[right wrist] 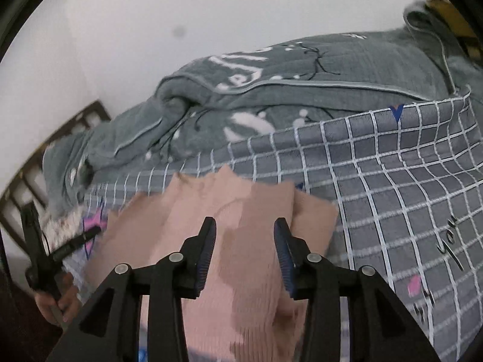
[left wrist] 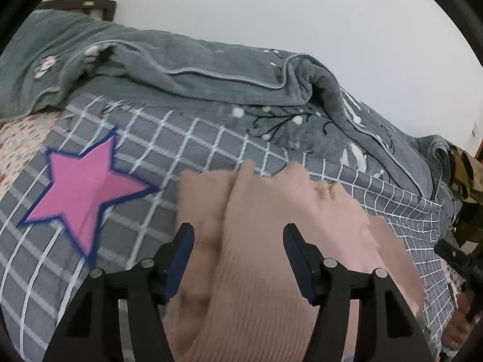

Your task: Fold small clothes

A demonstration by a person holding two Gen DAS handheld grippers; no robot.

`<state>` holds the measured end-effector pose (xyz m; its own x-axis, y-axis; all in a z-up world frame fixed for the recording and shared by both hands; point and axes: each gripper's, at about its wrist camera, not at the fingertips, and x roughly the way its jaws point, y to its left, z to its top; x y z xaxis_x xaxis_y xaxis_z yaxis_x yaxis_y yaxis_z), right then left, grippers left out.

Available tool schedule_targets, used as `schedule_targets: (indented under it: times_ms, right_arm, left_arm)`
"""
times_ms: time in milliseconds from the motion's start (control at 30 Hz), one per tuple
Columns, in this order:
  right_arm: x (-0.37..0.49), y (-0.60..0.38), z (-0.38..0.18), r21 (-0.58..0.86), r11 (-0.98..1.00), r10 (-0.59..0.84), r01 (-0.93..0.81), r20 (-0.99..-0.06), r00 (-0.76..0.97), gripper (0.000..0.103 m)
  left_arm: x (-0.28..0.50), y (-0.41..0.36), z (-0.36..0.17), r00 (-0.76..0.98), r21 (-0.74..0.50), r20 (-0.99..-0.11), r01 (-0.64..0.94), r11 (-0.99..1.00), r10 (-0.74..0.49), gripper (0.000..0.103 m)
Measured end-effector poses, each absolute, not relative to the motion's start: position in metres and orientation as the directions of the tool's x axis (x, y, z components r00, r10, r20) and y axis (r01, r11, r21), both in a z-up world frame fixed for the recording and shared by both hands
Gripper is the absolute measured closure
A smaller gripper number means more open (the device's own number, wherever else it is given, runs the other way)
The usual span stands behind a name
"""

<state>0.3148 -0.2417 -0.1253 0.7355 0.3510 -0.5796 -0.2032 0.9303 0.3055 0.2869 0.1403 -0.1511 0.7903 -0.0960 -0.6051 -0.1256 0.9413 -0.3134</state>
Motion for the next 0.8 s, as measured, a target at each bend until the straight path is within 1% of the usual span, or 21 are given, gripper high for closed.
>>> schedule_targets:
  times_ms: [133, 233, 300, 367, 433, 467, 600, 800]
  right_arm:
    - [0.278, -0.243, -0.146, 0.243, 0.946, 0.320, -0.214, -0.602, 0.731, 0.061]
    - [0.257, -0.255, -0.171, 0.279, 0.938, 0.338, -0.207, -0.598, 0.726, 0.061]
    - [0.256, -0.260, -0.184, 0.285, 0.941, 0.325, -0.181, -0.624, 0.711, 0.061]
    - [0.255, -0.264, -0.188, 0.304, 0.941, 0.318, -0.151, -0.636, 0.703, 0.061]
    - [0.250, -0.267, -0.186, 0.358, 0.919, 0.366, -0.166, -0.616, 0.697, 0.061]
    - [0.248, -0.266, -0.186, 0.364, 0.915, 0.375, -0.173, -0.610, 0.698, 0.061]
    - [0.239, -0.252, -0.189, 0.302, 0.935, 0.340, -0.184, -0.624, 0.704, 0.061]
    - [0.242, -0.248, -0.197, 0.312, 0.933, 0.344, -0.177, -0.641, 0.686, 0.061]
  left_arm:
    - [0.255, 0.151, -0.167, 0.783, -0.364, -0.612, -0.150, 0.919, -0.114, 0.043]
    - [0.242, 0.153, -0.178, 0.770, -0.376, -0.627, -0.172, 0.911, -0.114, 0.043]
    - [0.234, 0.154, -0.183, 0.767, -0.395, -0.628, -0.167, 0.903, -0.133, 0.043]
    - [0.230, 0.152, -0.185, 0.768, -0.390, -0.626, -0.159, 0.907, -0.135, 0.043]
    - [0.226, 0.150, -0.187, 0.767, -0.376, -0.630, -0.161, 0.912, -0.124, 0.043]
    - [0.225, 0.149, -0.189, 0.763, -0.379, -0.634, -0.162, 0.911, -0.128, 0.043]
    - [0.224, 0.150, -0.192, 0.758, -0.406, -0.637, -0.174, 0.897, -0.141, 0.043]
    - [0.221, 0.151, -0.195, 0.760, -0.412, -0.637, -0.191, 0.891, -0.132, 0.043]
